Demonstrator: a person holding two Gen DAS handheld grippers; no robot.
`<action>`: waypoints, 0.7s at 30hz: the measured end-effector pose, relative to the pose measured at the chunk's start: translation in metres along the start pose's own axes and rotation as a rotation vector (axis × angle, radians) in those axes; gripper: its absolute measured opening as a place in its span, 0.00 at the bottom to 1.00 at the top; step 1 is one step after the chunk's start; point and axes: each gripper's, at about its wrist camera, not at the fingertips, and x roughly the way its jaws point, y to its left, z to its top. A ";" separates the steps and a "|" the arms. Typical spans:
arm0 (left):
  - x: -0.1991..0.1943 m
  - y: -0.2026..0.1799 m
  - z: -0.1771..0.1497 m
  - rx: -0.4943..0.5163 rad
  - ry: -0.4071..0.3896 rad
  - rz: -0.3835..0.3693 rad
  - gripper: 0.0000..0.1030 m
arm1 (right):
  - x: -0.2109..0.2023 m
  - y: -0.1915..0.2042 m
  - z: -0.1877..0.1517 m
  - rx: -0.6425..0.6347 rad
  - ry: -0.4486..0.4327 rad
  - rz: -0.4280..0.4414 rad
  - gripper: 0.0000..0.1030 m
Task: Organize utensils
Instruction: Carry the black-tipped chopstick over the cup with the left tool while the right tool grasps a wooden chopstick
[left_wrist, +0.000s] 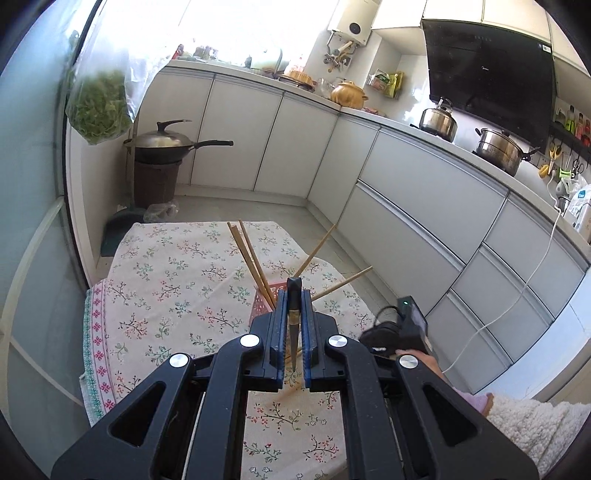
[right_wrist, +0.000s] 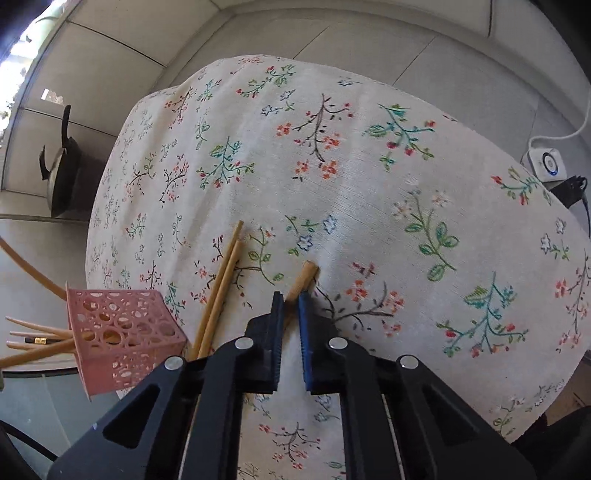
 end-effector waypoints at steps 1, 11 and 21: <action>0.000 -0.001 -0.001 0.002 0.001 0.002 0.06 | -0.004 -0.005 -0.004 -0.012 -0.002 0.000 0.00; 0.001 -0.006 -0.001 0.002 0.002 -0.009 0.06 | -0.041 -0.029 -0.032 0.015 0.007 0.103 0.15; -0.001 0.004 0.001 -0.015 -0.006 -0.006 0.06 | 0.002 0.025 -0.010 -0.053 -0.048 -0.079 0.49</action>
